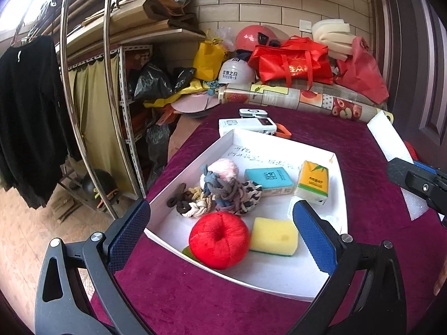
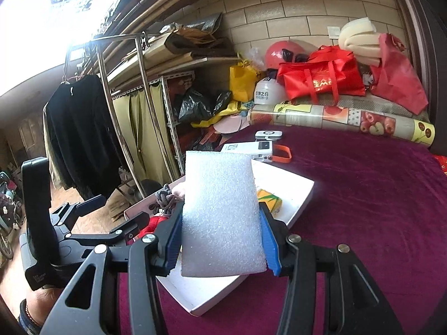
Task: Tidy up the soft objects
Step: 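Carry the foam sheet into the white box and open the right tool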
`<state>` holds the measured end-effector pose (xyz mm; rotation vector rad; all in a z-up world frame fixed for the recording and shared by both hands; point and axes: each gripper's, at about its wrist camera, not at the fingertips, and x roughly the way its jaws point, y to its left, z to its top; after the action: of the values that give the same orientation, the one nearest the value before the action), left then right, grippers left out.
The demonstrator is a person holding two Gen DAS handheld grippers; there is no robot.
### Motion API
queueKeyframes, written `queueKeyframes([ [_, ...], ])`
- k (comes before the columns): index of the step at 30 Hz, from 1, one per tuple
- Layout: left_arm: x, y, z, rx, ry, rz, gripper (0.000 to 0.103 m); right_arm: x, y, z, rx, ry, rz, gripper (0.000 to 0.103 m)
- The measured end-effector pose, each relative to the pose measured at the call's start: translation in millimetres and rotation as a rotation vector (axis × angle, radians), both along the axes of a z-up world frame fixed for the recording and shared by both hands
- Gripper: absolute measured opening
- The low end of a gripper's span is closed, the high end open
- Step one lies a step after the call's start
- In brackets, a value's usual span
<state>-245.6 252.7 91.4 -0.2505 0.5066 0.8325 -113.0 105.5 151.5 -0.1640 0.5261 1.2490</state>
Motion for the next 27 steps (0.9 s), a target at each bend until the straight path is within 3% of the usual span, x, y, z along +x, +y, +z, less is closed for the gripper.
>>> queueKeyframes([
  [13, -3, 31, -3, 0.002, 0.007, 0.048, 0.103, 6, 55, -29, -0.080, 0.023, -0.015, 0.050],
  [27, 1, 56, -18, -0.030, 0.011, 0.066, 0.103, 7, 84, -44, -0.145, -0.056, -0.044, 0.050],
])
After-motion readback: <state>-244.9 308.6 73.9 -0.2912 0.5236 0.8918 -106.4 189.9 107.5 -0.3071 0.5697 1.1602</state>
